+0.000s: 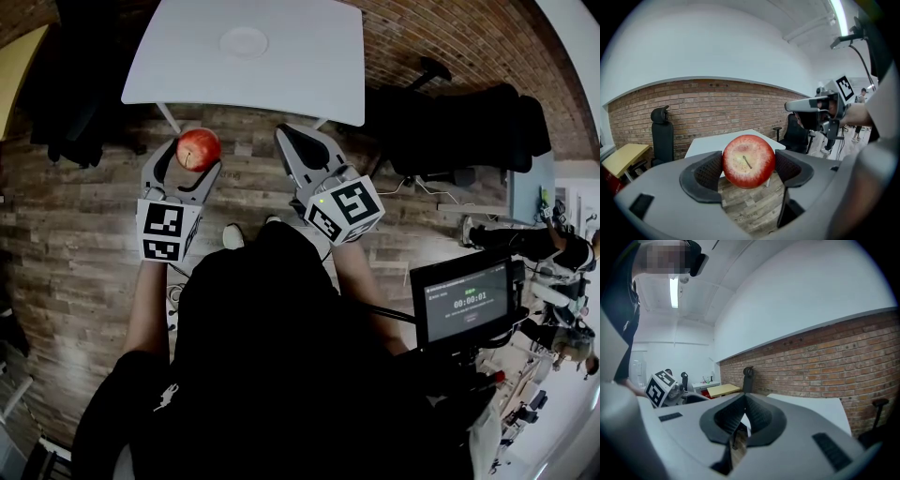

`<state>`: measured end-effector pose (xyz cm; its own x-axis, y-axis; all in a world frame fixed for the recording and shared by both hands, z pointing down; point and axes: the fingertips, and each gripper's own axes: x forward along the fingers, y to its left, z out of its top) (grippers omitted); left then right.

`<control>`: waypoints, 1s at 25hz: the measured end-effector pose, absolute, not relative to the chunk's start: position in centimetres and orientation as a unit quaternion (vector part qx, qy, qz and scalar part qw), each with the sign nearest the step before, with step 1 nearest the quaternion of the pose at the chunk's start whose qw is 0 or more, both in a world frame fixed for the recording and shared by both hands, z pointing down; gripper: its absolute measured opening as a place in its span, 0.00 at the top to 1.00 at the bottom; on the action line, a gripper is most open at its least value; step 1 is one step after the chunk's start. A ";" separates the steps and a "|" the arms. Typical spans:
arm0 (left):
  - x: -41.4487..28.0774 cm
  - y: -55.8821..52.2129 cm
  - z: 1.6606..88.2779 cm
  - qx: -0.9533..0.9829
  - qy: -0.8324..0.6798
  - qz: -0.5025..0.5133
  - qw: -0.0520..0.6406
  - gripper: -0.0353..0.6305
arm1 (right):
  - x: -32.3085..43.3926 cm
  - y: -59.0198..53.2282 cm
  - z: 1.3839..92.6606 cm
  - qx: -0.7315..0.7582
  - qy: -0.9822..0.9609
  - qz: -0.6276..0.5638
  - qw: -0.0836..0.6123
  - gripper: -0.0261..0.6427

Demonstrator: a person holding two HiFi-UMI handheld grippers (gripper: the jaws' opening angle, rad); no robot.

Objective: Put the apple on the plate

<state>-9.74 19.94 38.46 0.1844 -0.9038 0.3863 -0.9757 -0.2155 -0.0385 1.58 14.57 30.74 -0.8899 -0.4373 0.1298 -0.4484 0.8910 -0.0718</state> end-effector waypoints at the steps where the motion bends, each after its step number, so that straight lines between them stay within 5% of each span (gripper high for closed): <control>1: -9.9 20.1 38.7 0.762 -0.616 0.166 0.109 0.41 | 1.4 14.7 30.9 0.229 -0.971 0.050 0.056 0.95; 25: -11.9 17.9 39.8 0.761 -0.614 0.174 0.112 0.41 | -1.3 12.6 32.0 0.219 -0.973 0.059 0.052 0.95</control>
<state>-11.94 17.86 39.76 0.1849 -0.8961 0.4035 -0.9744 -0.2206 -0.0434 -1.33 12.58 32.02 -0.8992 -0.4190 0.1261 -0.4312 0.8976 -0.0922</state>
